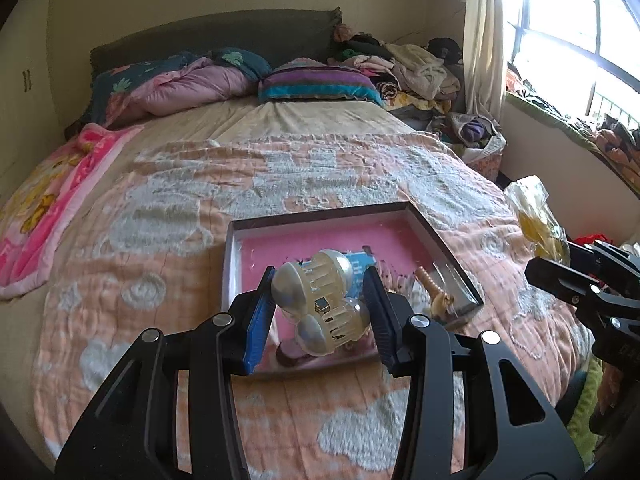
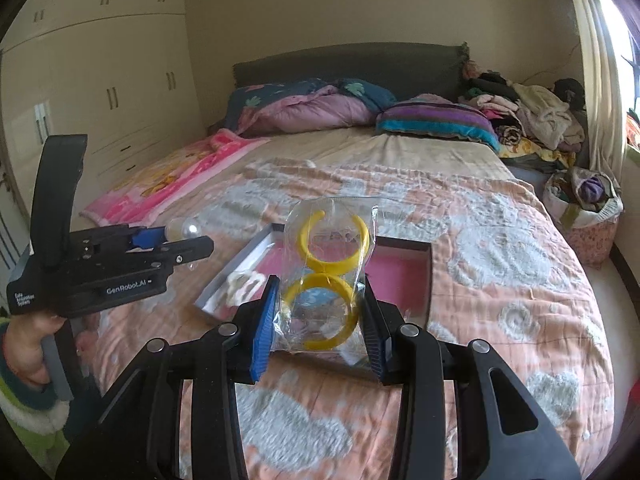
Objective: Organize jewelry
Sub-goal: 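Carry the pearl packet and yellow ring bag into the grey box and open both tools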
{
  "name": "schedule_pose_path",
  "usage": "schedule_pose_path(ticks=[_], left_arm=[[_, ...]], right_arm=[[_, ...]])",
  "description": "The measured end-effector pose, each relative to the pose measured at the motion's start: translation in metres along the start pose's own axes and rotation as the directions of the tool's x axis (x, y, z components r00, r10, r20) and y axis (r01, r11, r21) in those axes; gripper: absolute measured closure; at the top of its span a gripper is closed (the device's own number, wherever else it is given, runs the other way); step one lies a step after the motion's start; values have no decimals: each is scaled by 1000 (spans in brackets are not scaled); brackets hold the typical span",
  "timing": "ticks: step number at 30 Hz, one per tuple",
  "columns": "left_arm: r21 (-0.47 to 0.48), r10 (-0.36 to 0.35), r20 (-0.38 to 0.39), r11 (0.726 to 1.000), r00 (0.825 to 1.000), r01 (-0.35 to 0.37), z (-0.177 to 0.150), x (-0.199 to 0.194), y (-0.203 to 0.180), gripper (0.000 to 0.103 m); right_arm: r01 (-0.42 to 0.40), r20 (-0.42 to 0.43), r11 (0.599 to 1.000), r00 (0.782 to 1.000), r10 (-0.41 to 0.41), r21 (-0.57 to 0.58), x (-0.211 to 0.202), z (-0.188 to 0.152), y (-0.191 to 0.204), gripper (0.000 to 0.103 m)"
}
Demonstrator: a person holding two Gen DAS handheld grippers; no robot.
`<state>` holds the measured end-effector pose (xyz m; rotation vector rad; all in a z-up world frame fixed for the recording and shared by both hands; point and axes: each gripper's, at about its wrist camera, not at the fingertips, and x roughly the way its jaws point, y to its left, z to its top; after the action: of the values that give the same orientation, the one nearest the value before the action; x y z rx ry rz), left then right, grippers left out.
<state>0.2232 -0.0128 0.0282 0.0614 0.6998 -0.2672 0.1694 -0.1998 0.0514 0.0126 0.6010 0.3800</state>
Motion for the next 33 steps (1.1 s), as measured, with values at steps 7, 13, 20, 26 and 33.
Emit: schedule_pose_path(ticks=[7,13,20,26,33], left_arm=[[27,12,-29,1000,999,-11,6,33,-9,68],[13,21,-93,1000,995,-20,-5,69,-4,68],[14,35,-164,999,986,-33,-24,102,-4,67],[20,61,-149,998,987,-59,-28,91,-6,44],[-3,42,-62,999,997,-42,-26,22,-23,10]], right_arm=[[34,-39,999,999,-33,30,30,2,-24,66],[50,-118,998,992,-45,42,71,-10,-37,66],[60,-213,994,976,-41,86,120,-35,-52,65],[94,-149,988,986,-75,122,100,-41,-52,15],[112,5,990,994,-113,84,3,-34,-34,4]])
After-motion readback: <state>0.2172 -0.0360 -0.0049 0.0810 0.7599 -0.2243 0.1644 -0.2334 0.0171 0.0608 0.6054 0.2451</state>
